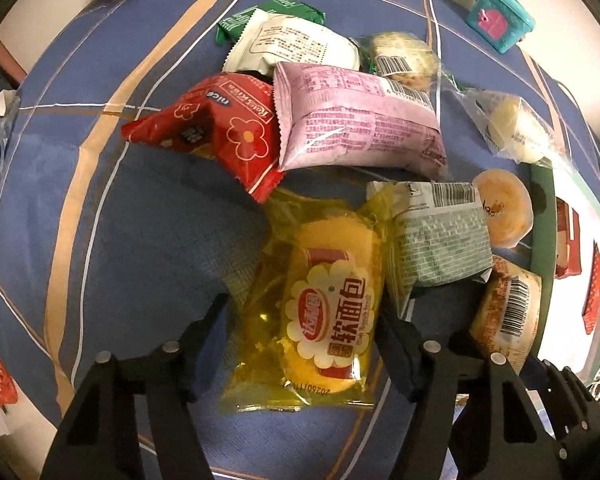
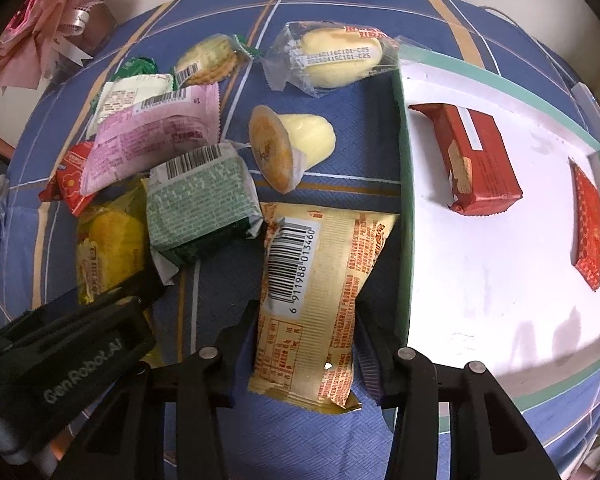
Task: Organize snacks
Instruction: 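Carry both bread bags into the tray and open both tools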
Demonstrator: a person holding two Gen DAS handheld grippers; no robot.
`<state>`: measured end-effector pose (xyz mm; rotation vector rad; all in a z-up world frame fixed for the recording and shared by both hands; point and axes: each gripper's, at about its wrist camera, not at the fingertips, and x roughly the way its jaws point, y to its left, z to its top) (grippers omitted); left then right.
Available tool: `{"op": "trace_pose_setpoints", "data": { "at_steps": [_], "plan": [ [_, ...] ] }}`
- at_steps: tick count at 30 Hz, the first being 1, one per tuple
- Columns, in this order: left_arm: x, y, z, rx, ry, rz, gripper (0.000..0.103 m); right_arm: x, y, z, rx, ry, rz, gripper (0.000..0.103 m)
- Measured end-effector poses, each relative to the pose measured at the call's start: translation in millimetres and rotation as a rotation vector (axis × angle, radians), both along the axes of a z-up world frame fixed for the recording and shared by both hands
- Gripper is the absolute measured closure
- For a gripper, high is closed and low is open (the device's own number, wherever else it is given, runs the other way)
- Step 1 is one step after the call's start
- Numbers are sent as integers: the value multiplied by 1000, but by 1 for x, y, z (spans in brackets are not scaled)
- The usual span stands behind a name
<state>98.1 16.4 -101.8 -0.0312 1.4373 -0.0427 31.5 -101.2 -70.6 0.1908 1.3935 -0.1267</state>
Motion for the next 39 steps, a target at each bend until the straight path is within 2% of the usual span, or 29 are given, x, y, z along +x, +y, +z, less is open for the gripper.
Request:
{"op": "trace_pose_setpoints", "data": {
  "at_steps": [2,12,18,29,36,39],
  "plan": [
    [1,-2,-2,2,-2,1,35,-2,4,0,-7,-1,3,55],
    [2,3,11,4,-32,26,58,0,7,1,1,-13,-4,63],
    [1,12,32,-12,-74,59,60,3,2,11,36,-43,-14,63],
    [-12,27,96,-59,-265,104,60,-2,-7,61,66,-192,-31,63],
    [-18,26,102,-66,-265,104,60,-5,-17,63,57,-191,-59,63],
    [-20,14,102,-66,-258,84,60,-7,-33,63,42,-192,-92,63]
  ]
}}
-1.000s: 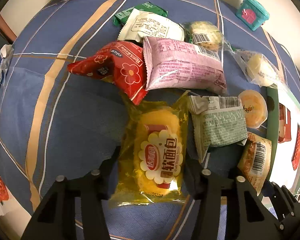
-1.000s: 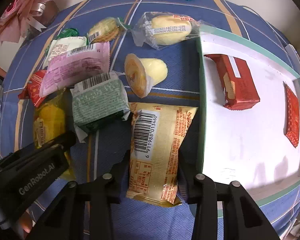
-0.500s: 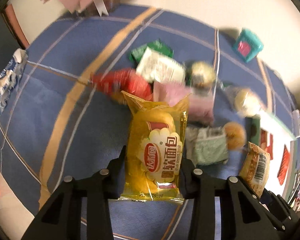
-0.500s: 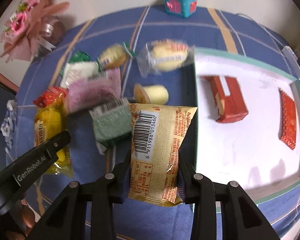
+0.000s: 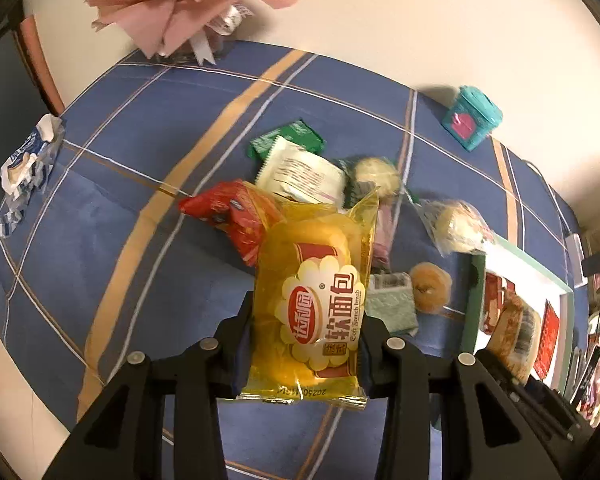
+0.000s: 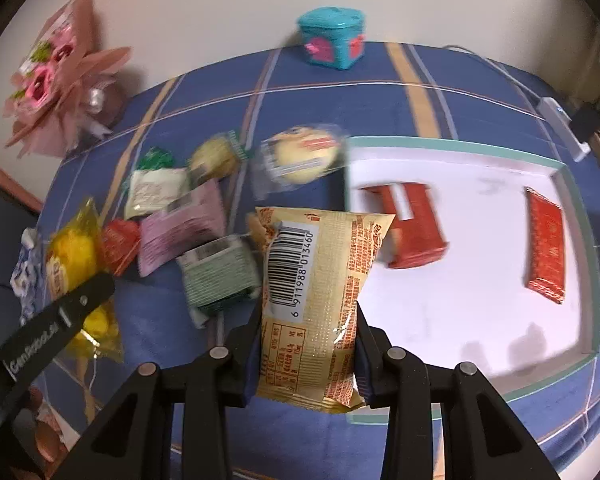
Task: Organize snacks
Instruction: 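Carry both bread bags into the tray and open both tools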
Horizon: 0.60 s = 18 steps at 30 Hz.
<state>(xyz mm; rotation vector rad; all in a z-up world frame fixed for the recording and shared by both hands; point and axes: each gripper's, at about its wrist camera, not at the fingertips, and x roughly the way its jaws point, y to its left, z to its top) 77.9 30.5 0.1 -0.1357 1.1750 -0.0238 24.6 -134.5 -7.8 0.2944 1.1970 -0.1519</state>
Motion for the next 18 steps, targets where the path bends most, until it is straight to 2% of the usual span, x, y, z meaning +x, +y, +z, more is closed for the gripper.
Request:
{"op": "trace_pose_setpoints", "data": {
  "at_steps": [4,9,14,18],
  "plan": [
    [-6,-23,2,6,0,-52,60,-7,-31,-1,-13,15,-71,63],
    [-18,-68,1,27,2,-165,60,-19,-82,-7,-24,48,-200,63],
    [-40,-123,2,81,-12,-311,60,-36,-131,-8,-47,64,-312,63],
    [-60,-160,-1,91,-16,-428,60,-52,-164,-8,-56,70,-380,63]
  ]
}}
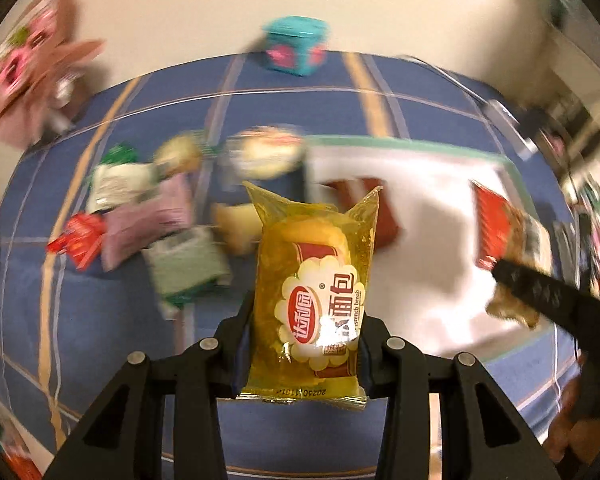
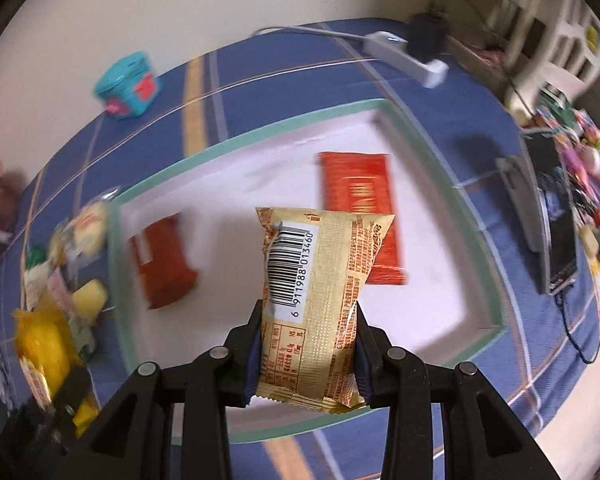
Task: Organize snacks
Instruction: 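Carry both bread bags into the tray and open both tools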
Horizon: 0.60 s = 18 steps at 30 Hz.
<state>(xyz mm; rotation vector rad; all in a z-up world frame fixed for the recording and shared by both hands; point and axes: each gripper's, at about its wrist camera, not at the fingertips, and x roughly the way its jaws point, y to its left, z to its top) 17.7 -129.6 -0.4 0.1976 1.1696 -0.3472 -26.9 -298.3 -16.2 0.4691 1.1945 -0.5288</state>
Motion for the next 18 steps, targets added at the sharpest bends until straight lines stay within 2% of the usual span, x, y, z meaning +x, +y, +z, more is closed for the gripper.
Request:
{"op": "trace_pose_setpoints", "data": {
  "at_steps": [6,18],
  "plan": [
    [-15,-31,-8,17,2,-86,60,-20,-27,3,-6,-4,-50,63],
    [-6,-45,-24,44,25,-85,60,-22,-17,-7,17,12,-19,63]
  ]
}}
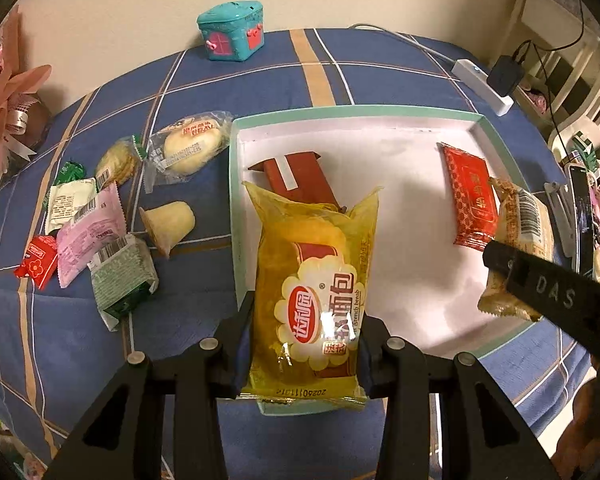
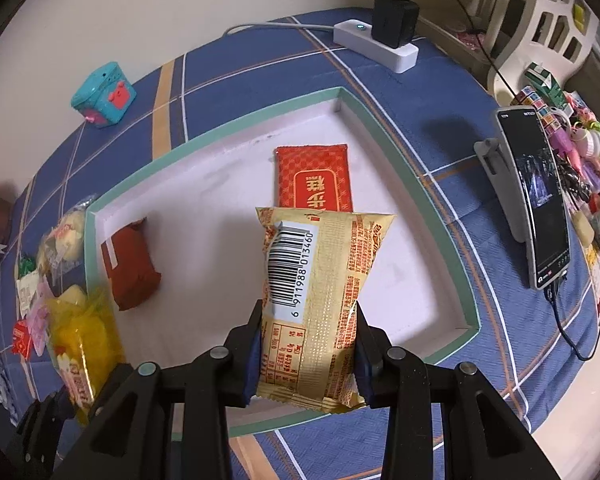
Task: Organize snacks
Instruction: 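Carry both bread bags into the tray and open both tools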
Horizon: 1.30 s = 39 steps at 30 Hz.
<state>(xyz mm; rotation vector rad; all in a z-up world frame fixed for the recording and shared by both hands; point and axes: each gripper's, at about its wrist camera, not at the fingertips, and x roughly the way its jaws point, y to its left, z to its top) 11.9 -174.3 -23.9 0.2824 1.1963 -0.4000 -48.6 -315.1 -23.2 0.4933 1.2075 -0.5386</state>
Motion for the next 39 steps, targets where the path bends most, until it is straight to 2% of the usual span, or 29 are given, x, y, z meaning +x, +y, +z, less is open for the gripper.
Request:
{"op": "trace_pose_setpoints", "data": {
  "at_steps": [7,18,31,32,33,35,39],
  "plan": [
    [2,-13,-10,15,17,-19,60,5,6,0,-8,7,35,63],
    [5,-17,-44,59,98,-6,60,12,9,-33,39,96,58,63],
    [11,-10,-46,51,100,-6,58,15,9,-43,50,119,54,61],
    [11,-10,-46,51,102,-6,55,14,9,-43,55,118,49,59],
    [10,-11,-45,50,105,-4,48,14,7,-43,59,118,45,56],
    [11,-10,-45,36,119,0,42,10,1,-42,58,119,40,44],
    [9,-12,-38,32,107,-3,34,8,-4,-32,47,94,30,43]
  ]
}}
